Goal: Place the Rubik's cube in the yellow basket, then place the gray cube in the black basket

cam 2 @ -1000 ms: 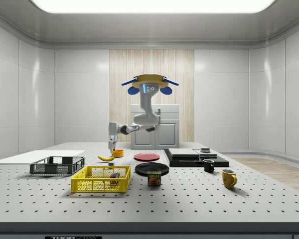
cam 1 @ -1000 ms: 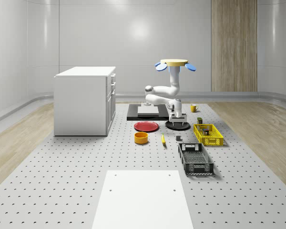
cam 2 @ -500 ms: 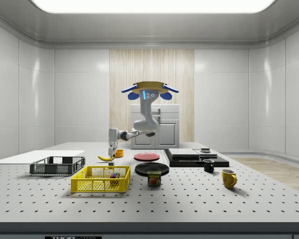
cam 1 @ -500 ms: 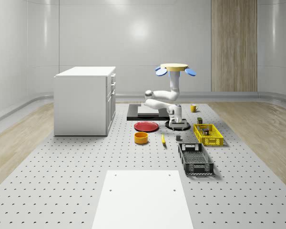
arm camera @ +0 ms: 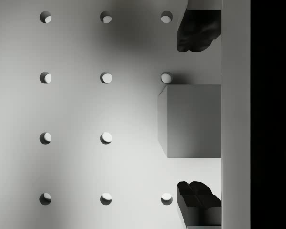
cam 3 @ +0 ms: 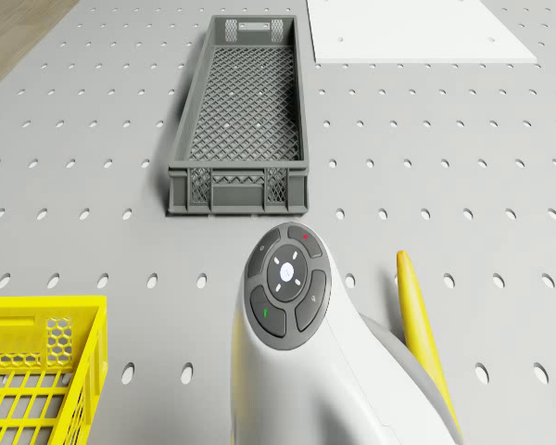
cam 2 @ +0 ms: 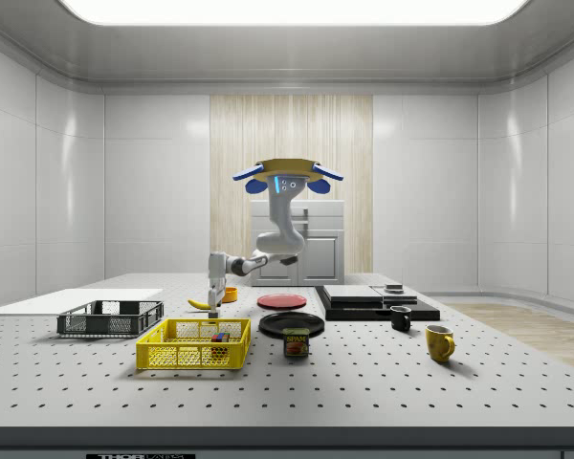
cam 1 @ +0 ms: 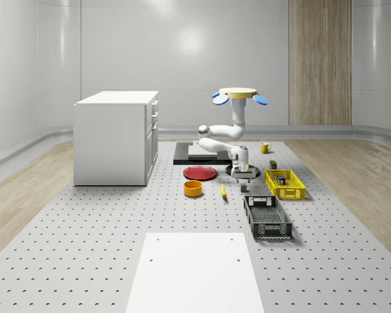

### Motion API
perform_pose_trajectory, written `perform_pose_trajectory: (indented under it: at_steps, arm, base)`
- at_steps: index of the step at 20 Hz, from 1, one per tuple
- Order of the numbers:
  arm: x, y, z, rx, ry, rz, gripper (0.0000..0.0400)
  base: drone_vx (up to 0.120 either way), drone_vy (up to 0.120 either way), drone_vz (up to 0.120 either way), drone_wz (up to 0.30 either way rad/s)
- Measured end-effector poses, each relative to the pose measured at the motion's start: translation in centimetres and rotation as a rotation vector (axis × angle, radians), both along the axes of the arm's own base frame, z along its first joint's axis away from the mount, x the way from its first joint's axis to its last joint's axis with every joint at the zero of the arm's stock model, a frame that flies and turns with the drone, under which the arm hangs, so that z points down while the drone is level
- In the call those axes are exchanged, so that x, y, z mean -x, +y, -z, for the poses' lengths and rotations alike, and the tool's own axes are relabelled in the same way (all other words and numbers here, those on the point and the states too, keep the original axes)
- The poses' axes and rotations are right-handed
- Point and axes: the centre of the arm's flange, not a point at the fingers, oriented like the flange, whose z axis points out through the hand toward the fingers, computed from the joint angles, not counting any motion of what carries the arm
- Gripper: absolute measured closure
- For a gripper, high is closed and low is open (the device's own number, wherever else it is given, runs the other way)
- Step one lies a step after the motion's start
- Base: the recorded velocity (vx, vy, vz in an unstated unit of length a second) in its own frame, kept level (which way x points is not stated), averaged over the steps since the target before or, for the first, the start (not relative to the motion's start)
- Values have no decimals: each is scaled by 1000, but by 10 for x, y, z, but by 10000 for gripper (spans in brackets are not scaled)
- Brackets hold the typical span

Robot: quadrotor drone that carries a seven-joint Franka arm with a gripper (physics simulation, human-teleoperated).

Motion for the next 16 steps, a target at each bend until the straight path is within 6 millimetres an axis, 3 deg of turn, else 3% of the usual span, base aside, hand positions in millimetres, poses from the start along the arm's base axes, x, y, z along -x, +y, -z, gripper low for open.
perform_pose_trajectory:
  at_steps: [8,16]
  arm:
    - [-21,2,-11,0,0,0,0]
    - [-26,4,-19,0,0,0,0]
  base:
    - [0,0,0,0]
    - [0,0,0,0]
